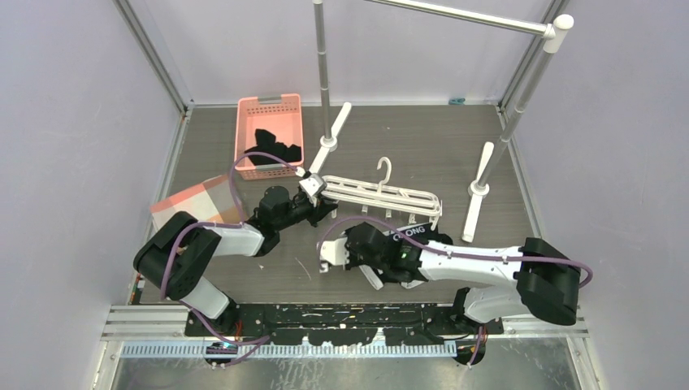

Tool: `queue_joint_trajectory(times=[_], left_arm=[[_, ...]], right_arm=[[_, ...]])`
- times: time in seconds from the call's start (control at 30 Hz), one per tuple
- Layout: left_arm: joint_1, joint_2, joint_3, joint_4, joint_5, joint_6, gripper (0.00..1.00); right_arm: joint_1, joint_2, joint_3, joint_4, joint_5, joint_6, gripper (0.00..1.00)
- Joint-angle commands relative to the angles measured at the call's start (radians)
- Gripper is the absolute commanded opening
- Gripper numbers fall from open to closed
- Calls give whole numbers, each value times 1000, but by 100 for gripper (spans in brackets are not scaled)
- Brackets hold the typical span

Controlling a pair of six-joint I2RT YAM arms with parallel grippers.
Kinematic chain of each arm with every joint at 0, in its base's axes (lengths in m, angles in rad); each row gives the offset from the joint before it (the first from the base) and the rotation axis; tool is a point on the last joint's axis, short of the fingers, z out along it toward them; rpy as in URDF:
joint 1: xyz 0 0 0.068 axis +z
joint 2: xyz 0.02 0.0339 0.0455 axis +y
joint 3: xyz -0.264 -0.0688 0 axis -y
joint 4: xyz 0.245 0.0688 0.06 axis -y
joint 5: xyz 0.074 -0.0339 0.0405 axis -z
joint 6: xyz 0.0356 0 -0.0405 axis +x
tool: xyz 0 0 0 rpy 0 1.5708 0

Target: Clip the underwear to the hanger

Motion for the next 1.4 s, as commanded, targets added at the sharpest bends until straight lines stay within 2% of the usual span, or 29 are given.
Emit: queue_joint_trajectory(times=[0.0,0.13,0.23,0.37,0.53,0.6,0.67,0.7,0.97,1.2,1.37], left_arm=[[6,-39,15,60,-18,20,0],[6,-41,3,63,-24,21,0],[6,-40,2,64,-26,22,0],[6,-39,4,64,-25,21,0],[7,-43,2,65,-32,21,0],[6,-46,-1,64,-34,20,0],[6,-50,-2,61,-37,21,0],[6,-51,-2,60,-37,21,0],[7,-52,1,54,-40,27,0],[8,-54,-2,52,-42,30,0],[8,-52,0,51,-38,31,0]], right_arm=[[78,-40,-54,-32,-228,41,19],[130,-72,-91,-86,-456,22,34],[136,-78,-78,-153,-562,16,44],[136,-74,-10,-302,-608,-26,44],[94,-93,64,-314,-518,-74,48],[24,-84,97,-312,-564,-97,58],[-46,-68,126,-312,-621,-113,75],[-74,-59,135,-310,-644,-131,77],[-262,102,247,-350,-872,-224,79],[-331,212,286,-370,-1001,-263,78],[-341,283,309,-374,-1031,-274,76]])
